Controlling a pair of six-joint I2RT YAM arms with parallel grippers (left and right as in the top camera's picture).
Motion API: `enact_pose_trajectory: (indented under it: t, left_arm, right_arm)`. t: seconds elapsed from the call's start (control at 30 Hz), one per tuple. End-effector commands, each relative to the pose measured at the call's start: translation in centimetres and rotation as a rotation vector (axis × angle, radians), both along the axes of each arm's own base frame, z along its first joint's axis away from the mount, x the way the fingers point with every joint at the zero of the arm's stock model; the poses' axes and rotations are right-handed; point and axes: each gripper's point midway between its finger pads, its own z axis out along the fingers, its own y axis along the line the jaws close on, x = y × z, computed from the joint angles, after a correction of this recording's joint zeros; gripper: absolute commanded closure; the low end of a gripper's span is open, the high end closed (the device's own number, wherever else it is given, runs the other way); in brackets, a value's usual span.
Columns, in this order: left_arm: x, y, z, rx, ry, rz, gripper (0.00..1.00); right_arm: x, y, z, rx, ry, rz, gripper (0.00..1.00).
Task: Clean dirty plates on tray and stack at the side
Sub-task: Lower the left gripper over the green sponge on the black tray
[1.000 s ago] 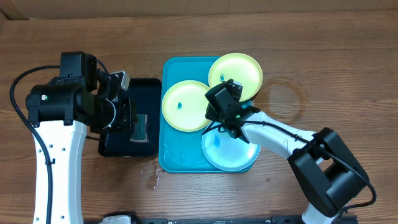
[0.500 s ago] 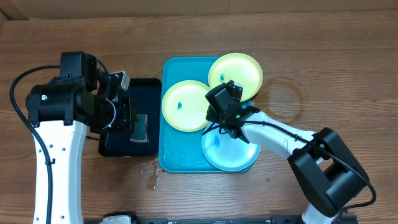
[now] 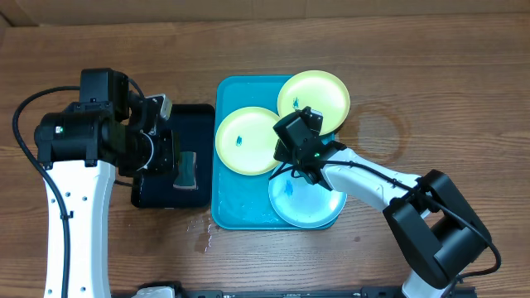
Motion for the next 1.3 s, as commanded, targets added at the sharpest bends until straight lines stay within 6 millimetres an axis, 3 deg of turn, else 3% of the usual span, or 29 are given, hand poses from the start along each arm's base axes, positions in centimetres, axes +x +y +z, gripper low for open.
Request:
enact_pose_trajectory:
  t: [0.0,0.43,0.8,1.27]
  left_arm:
    - [0.2,0.2,-0.4,0.010,0.005,0.011,0.94]
    - [0.2,0.2,-2.2,0.007,0.032,0.019,0.87]
    - [0.3,0.2,-2.3,0.007,0.031,0.018,0.73]
    - [0.9,1.7,-2.8,0.086,0.022,0.077,0.65]
  right_arm:
    - [0.0,0.1,-0.2,-0.011,-0.008,0.023,0.83]
    - [0.0,0.0,-0.8,-0.018,0.001,0.022,0.82]
    - [-0.1,0.0,-0.9,-0.020,0.006,0.023,0.95]
    - [-0.4,-0.3,-0.4,-0.052,0.045,0.023,0.96]
